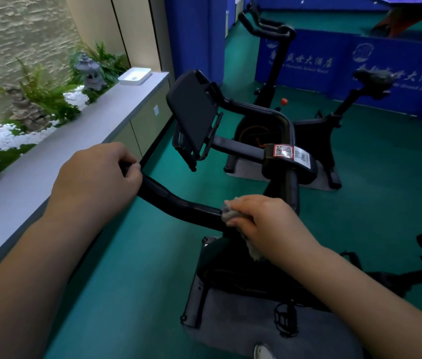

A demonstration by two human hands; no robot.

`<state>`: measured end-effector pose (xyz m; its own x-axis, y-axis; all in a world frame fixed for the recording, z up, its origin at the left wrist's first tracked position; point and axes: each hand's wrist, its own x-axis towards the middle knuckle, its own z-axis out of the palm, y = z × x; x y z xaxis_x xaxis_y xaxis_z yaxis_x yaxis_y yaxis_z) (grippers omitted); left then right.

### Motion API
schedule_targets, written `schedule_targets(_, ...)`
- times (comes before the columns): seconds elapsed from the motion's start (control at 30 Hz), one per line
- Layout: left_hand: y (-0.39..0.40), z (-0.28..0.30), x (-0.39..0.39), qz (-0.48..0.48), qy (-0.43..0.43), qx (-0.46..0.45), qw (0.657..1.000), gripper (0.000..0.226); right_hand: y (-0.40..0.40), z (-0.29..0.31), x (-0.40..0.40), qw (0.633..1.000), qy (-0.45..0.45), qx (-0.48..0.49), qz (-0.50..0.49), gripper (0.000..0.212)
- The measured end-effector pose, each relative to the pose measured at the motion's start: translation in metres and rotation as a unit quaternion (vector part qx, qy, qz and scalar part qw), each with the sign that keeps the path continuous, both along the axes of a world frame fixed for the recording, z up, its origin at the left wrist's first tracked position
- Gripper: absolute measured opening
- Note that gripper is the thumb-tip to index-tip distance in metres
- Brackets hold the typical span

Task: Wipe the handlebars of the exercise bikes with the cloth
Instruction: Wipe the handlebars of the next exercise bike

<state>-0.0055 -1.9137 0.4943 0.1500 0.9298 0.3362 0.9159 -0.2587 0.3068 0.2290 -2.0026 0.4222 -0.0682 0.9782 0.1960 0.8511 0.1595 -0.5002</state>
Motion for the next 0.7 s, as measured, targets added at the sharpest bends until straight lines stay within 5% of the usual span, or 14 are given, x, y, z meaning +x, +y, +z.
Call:
schedule_targets(0.3, 0.002, -0.005, 0.005, -0.025, -0.019, -0.022, 0.999, 0.019, 0.013, -0.004, -0.025, 0.997, 0.018, 0.044, 0.052, 0.027)
schedule_targets(0.5, 0.0, -0.008, 0.003, -0.025, -0.033, 0.002, 0.999, 0.02, -0.021, -0.011, 0.013, 0.998, 0.02, 0.057, -0.029, 0.035)
schedule_targets(0.7, -0.003, -0.01, 0.001, -0.019, -0.053, 0.002, 0.998, 0.02, 0.015, -0.005, -0.052, 0.995, 0.009, 0.1, 0.02, 0.022)
